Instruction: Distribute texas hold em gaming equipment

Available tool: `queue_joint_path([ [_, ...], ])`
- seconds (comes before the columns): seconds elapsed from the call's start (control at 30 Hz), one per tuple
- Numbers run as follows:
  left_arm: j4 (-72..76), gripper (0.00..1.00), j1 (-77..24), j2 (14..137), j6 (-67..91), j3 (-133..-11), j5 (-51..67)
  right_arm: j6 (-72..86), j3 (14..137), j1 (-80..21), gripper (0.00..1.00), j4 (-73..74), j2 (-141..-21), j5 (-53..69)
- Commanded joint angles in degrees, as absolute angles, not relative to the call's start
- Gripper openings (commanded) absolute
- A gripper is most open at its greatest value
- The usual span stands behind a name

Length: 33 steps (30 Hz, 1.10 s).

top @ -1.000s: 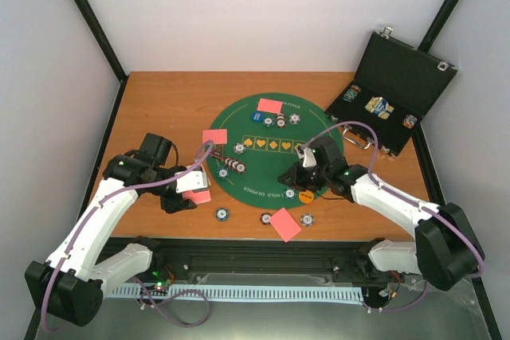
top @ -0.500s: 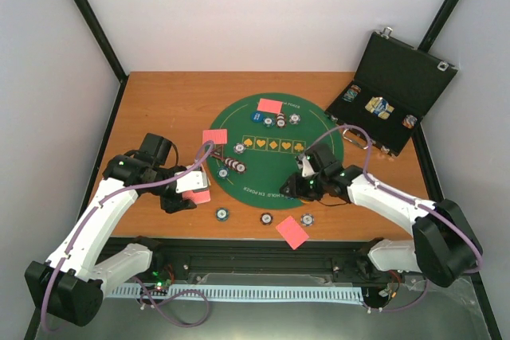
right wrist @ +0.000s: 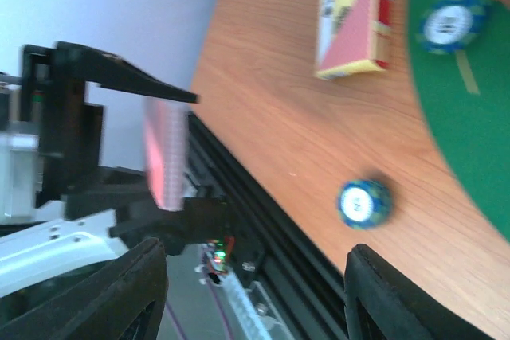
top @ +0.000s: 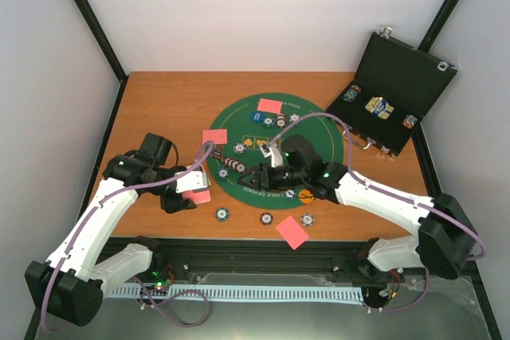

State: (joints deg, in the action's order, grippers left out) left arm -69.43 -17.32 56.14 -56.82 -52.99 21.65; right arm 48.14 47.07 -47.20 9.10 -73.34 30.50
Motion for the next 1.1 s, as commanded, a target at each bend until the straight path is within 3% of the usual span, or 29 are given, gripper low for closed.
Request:
queue_joint_path([
  [0.0,-68.99,0.52,-17.26,56.18,-57.42,-54.87,23.39,52.25,50.16,-51.12,0.62,-0.74,-79.4,33.72],
  [0.53,-69.08,0.52,-17.31,56.09,-57.37,-55.11,23.28,59.1,56.29,-59.29,0.62,-18.1,-94.78,35.94],
  [1.07,-69.43,0.52,-17.31,56.21,-57.58,-55.17,22.89,61.85,62.1,-60.3,0.62,-21.63,-105.11,38.26],
])
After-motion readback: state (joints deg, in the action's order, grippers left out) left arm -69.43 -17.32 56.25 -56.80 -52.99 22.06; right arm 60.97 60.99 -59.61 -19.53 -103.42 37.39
